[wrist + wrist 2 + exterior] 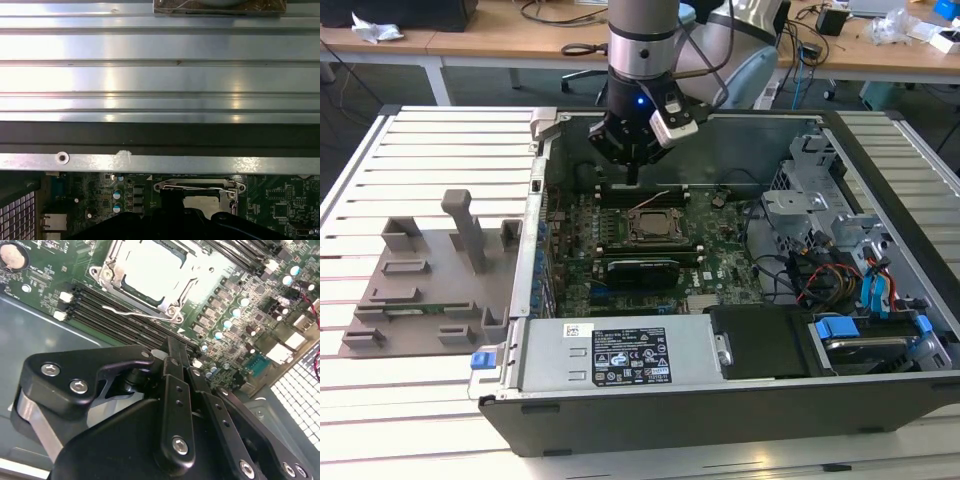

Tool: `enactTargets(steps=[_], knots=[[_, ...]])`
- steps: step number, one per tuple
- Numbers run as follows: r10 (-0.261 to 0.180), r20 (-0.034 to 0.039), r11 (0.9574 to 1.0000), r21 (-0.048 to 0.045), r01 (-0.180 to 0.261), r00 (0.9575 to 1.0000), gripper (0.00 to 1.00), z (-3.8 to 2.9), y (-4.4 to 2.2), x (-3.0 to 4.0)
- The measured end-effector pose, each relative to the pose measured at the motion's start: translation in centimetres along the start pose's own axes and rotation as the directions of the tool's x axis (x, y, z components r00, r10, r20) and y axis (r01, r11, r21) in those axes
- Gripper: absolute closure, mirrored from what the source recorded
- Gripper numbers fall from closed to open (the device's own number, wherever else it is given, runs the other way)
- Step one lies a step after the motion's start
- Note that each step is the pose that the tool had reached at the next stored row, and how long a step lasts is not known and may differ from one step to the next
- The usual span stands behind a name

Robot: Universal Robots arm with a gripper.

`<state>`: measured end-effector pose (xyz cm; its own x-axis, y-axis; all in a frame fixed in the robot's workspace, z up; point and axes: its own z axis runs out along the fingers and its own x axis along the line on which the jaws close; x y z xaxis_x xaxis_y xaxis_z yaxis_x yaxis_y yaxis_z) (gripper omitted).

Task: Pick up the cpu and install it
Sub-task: 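Install the first cpu locking lever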

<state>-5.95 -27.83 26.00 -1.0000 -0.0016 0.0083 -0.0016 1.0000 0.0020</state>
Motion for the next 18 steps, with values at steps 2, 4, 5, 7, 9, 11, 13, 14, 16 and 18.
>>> enactTargets(steps=[2, 4, 5, 7, 9, 11, 13, 14, 16, 18], knots=[[0.000, 0.0001, 1.0000, -0.0001, 0.000, 1.0000, 0.89, 0.00, 0.00, -0.32], [0.000, 0.0000, 1.0000, 0.0000, 0.000, 1.0000, 0.89, 0.00, 0.00, -0.81], [0.000, -0.0001, 1.0000, 0.0000, 0.000, 1.0000, 0.89, -0.01, 0.00, -0.96], [0.000, 0.0000, 1.0000, -0.0001, 0.000, 1.0000, 0.89, -0.01, 0.00, -1.19], [0.000, -0.0001, 1.0000, 0.0000, 0.000, 1.0000, 0.89, -0.01, 0.00, -1.34], [0.000, 0.0000, 1.0000, -0.0001, 0.000, 1.0000, 0.89, -0.01, 0.00, -1.51], [0.000, -0.0001, 1.0000, -0.0001, 0.000, 1.0000, 0.89, -0.01, 0.00, -1.62], [0.000, -0.0001, 1.0000, -0.0001, 0.000, 1.0000, 0.89, -0.01, 0.00, -1.64], [0.000, -0.0001, 1.0000, -0.0001, 0.000, 1.0000, 0.89, -0.01, 0.00, -1.67], [0.000, -0.0001, 1.0000, -0.0001, 0.000, 1.0000, 0.89, -0.01, 0.00, -1.69]])
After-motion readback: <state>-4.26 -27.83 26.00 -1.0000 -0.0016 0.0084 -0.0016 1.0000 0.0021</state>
